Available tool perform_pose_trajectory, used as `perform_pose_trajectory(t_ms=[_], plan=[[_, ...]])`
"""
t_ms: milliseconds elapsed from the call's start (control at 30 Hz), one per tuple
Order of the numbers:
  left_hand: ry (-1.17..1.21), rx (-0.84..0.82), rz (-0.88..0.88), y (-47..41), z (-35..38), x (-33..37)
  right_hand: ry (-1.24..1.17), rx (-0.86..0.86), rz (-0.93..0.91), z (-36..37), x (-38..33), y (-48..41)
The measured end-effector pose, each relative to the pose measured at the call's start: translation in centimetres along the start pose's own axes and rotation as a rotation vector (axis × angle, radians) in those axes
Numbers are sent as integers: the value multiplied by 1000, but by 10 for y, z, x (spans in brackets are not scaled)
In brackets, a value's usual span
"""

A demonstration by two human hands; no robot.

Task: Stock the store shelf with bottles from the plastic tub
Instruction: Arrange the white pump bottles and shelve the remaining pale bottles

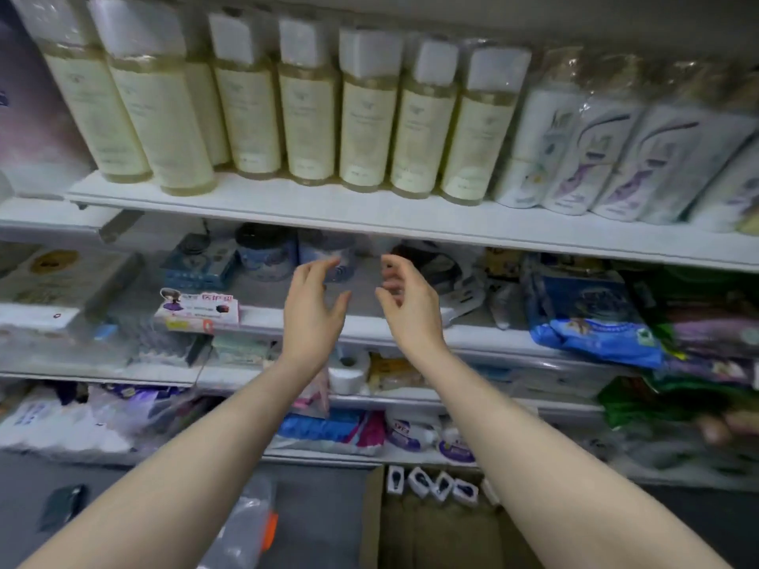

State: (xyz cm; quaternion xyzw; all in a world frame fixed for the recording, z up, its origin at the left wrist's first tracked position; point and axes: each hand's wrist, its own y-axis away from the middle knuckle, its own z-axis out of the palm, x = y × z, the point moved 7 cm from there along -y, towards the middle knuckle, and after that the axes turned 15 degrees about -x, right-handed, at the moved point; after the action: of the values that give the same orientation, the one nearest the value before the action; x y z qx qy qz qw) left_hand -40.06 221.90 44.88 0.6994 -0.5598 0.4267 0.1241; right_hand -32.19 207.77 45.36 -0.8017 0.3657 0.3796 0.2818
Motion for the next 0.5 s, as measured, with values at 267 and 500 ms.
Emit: perform_pose_trajectory(t_ms=[267, 500], plan=[[46, -186, -89, 48, 112, 8, -40, -53, 180, -25, 108, 71], [0, -377, -101, 87, 187, -18, -60, -34, 340, -12, 196, 130]])
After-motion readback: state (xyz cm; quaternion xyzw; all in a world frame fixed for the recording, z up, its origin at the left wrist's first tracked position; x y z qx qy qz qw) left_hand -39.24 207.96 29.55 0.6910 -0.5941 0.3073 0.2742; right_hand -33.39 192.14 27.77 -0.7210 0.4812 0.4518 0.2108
